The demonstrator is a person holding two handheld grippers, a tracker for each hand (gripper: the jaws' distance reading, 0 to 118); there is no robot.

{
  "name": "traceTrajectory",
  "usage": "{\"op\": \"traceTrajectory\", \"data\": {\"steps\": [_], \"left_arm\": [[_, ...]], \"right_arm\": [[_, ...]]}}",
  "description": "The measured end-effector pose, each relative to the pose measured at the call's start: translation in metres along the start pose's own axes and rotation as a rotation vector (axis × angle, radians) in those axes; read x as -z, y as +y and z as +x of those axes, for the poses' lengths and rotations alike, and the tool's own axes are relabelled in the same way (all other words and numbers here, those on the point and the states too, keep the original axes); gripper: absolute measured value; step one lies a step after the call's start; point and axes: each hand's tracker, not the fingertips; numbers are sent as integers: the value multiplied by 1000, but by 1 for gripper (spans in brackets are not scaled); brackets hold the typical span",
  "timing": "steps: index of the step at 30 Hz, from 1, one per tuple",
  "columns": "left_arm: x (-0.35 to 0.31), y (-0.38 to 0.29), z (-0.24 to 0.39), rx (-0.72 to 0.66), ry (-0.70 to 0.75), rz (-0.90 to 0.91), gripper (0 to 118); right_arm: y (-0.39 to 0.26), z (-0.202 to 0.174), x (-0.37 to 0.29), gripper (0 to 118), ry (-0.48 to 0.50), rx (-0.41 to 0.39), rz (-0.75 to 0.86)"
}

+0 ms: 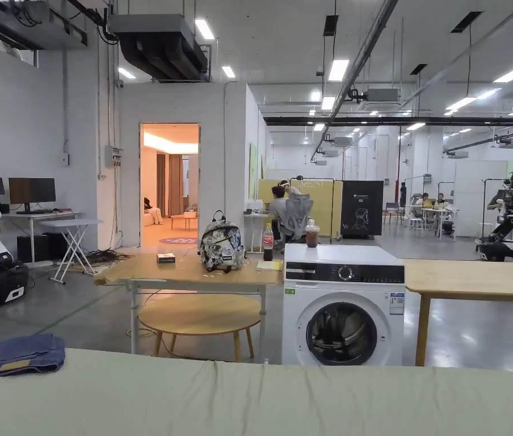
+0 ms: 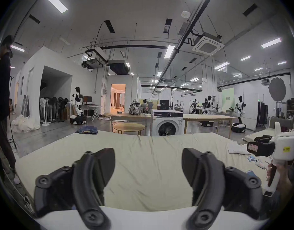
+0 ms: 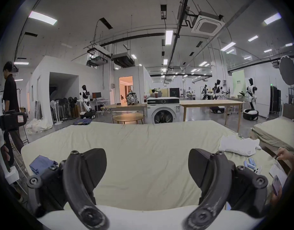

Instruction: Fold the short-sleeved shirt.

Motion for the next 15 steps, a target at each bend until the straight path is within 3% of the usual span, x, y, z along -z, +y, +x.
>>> {"op": "traceTrajectory", "data": {"steps": [5, 15], "left_arm": [[-2, 3, 1, 11, 6, 15, 97], [-3, 1, 1, -17, -8, 13, 97]], "right_arm": [[3, -1, -2, 112, 31, 23, 16], [1, 3, 4, 112, 59, 74, -24]]}}
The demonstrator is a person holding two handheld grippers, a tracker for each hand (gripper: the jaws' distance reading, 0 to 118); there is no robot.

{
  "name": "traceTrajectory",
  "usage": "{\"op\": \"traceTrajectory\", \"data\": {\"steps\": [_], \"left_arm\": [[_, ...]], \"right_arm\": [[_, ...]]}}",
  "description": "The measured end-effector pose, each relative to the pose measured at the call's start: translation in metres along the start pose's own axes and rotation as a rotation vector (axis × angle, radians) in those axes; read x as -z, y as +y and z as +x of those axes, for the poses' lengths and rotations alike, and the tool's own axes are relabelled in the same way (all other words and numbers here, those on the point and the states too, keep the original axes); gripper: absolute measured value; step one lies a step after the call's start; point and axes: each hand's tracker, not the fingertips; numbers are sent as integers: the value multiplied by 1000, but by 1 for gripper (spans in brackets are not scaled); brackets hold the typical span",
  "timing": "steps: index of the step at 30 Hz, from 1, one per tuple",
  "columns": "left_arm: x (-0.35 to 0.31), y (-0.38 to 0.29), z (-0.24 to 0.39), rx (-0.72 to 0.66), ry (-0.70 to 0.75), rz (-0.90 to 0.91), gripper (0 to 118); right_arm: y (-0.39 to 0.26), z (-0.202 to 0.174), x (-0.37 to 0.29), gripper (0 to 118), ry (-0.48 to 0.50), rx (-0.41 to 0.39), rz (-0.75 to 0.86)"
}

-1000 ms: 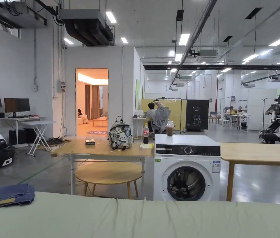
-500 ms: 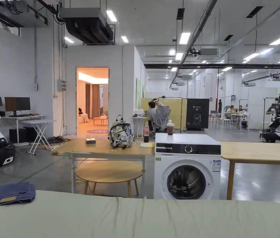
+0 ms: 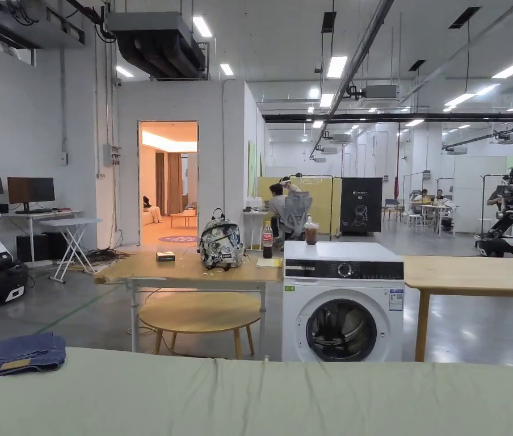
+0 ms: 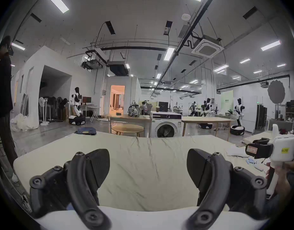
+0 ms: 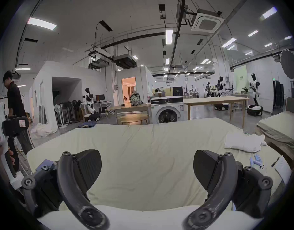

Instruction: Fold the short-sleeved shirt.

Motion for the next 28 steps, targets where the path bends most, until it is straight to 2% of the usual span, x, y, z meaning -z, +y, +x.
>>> {"op": "traceTrajectory", "data": {"steps": [2, 5, 7, 9, 13, 21, 25, 28], "left_arm": [[2, -1, 0, -7, 1, -3, 97], [2, 0, 1, -9, -12, -9, 97], [2, 0, 1, -8, -12, -9, 97], [3, 1, 2, -9, -9, -9, 97], [2, 1, 2, -18, -13, -10, 97], [2, 3, 3, -31, -9, -3, 97], [2, 2, 3, -34, -9, -2, 97], [3, 1, 3, -36, -11, -7, 97]], "right_arm": [[-2, 4, 3, 112, 21, 106, -22], [-1, 10, 5, 112, 45, 217, -39], [1, 13, 8, 112, 38, 293, -59], [4, 15, 11, 112, -12, 353, -78], [6, 16, 12, 112, -46, 354, -74], [5, 18, 12, 112, -54, 376, -84], [1, 10, 16, 112, -175, 293, -86], [-2, 6, 15, 112, -111, 263, -62]]}}
